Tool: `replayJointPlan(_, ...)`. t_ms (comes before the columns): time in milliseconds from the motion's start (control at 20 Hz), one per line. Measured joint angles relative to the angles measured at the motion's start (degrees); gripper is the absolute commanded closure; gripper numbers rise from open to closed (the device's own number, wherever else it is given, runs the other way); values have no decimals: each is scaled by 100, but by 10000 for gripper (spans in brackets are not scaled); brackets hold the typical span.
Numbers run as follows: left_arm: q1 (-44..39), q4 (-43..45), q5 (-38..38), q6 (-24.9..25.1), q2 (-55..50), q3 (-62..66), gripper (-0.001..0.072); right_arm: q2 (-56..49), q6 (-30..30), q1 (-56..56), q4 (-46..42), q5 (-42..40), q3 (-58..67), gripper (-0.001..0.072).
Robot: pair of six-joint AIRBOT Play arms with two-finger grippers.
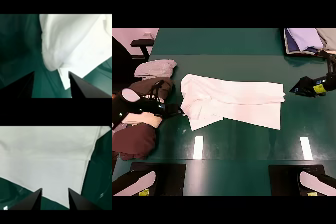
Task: Fold the shirts.
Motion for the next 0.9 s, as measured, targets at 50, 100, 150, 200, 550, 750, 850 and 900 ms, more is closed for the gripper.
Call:
replayJointPlan(50,2,-111,219,46,22,-164,198,35,0,0,0,-31,-81,326)
replayJointPlan(100,7,-251,439,105,28,-271,199,66,-2,0,-2,-46,-160,326)
replayJointPlan(150,7,-374,599,179,33,-354,199,81,-2,0,2,-79,-229,326)
replayJointPlan(200,-15,-520,758,264,35,-417,200,94,-2,0,-2,-83,-297,326)
replayJointPlan(550,-557,-800,1180,498,57,-363,680,138,-2,-83,-2,-74,-463,326)
replayJointPlan(750,-212,-339,446,448,131,525,679,264,-35,-516,-50,256,-772,325)
replayJointPlan(850,17,-181,107,428,155,1032,679,428,-50,-839,-50,278,-1241,170)
replayJointPlan(900,98,-118,-31,424,164,1220,679,498,-61,-1005,-50,258,-1541,157)
